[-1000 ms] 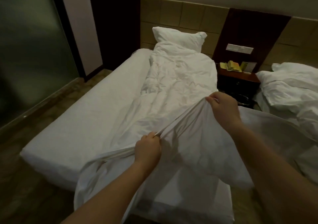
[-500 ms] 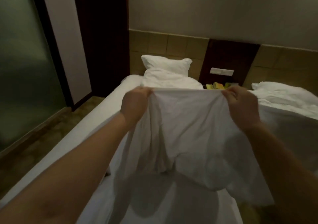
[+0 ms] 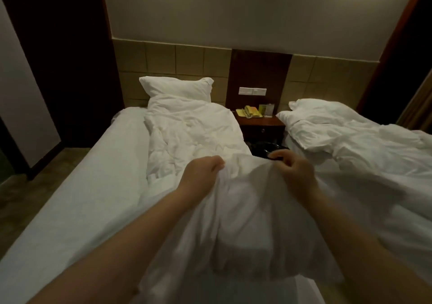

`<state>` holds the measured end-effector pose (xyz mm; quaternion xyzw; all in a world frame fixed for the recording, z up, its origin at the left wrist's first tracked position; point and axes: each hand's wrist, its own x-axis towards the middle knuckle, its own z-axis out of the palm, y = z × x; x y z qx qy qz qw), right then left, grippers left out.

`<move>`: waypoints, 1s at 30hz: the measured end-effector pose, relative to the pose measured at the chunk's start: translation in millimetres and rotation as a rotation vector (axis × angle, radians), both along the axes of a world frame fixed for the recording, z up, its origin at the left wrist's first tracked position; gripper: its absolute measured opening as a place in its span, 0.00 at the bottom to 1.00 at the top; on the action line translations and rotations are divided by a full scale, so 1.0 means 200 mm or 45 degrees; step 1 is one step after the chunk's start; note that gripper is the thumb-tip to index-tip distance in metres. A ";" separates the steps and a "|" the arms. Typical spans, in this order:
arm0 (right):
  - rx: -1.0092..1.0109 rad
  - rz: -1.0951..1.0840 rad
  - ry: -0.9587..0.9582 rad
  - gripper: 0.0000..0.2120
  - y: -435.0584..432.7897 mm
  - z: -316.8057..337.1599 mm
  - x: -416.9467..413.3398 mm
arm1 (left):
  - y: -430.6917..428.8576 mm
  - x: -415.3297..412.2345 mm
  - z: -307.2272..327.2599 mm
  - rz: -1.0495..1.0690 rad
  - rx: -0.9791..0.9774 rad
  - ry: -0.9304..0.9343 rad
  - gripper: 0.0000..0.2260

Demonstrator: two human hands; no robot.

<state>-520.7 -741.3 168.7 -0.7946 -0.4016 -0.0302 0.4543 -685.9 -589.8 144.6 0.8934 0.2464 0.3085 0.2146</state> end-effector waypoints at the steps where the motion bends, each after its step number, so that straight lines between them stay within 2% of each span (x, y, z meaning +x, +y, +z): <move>1: -0.046 0.110 -0.053 0.09 0.07 -0.01 -0.07 | 0.00 -0.01 -0.02 -0.038 -0.004 0.010 0.09; 2: -0.105 0.243 -0.098 0.10 0.13 -0.01 -0.15 | 0.00 -0.01 -0.05 -0.084 -0.014 -0.014 0.09; 4: -0.204 0.504 -0.124 0.19 0.24 -0.01 -0.27 | 0.02 -0.04 -0.08 -0.158 -0.063 -0.094 0.10; 7: -0.456 0.699 -0.070 0.29 0.36 -0.01 -0.30 | 0.08 -0.09 -0.10 -0.173 -0.211 -0.134 0.09; 10: -0.691 0.764 -0.122 0.24 0.46 -0.07 -0.24 | 0.14 -0.13 -0.10 -0.217 -0.170 -0.054 0.07; 14: -0.612 0.782 -0.225 0.08 0.58 -0.12 -0.19 | 0.20 -0.12 -0.11 -0.132 -0.130 0.018 0.10; 17: -0.649 0.717 -0.342 0.08 0.68 -0.13 -0.13 | 0.23 -0.09 -0.11 0.073 -0.099 0.069 0.09; 19: -0.653 0.676 -0.342 0.10 0.77 -0.13 -0.07 | 0.24 -0.07 -0.12 0.193 -0.062 0.259 0.08; 22: -0.606 0.590 -0.238 0.14 0.89 -0.12 0.00 | 0.27 -0.07 -0.13 0.360 -0.032 0.507 0.05; 24: -0.573 0.570 -0.168 0.14 0.96 -0.11 0.06 | 0.29 -0.05 -0.11 0.479 -0.078 0.533 0.04; 27: -0.544 0.585 -0.053 0.13 1.04 -0.08 0.19 | 0.30 0.01 -0.10 0.617 -0.039 0.601 0.11; 30: -0.486 0.527 0.051 0.10 1.10 -0.08 0.35 | 0.26 0.05 -0.14 0.689 -0.024 0.618 0.11</move>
